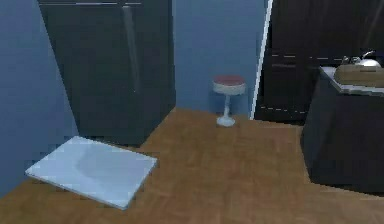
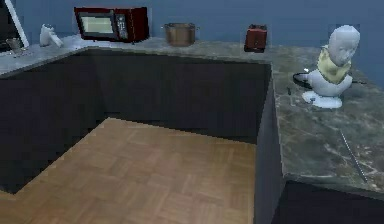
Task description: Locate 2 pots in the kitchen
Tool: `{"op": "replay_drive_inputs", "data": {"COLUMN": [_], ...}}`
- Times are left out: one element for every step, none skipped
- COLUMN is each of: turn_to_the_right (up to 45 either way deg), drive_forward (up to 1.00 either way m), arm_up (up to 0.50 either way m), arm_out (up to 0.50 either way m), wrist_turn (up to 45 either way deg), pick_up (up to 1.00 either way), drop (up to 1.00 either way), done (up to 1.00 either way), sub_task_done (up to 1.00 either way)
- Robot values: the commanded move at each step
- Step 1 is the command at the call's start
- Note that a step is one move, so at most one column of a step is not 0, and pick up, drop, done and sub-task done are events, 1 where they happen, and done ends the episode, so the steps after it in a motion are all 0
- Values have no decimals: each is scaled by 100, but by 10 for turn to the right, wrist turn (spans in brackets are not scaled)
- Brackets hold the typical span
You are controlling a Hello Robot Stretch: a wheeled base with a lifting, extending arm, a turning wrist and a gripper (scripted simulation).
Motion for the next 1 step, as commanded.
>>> {"op": "replay_drive_inputs", "data": {"turn_to_the_right": [450], "drive_forward": [0], "arm_up": [0], "arm_out": [0], "wrist_turn": [0], "pick_up": [0], "drop": [0], "done": [0], "sub_task_done": [0]}}
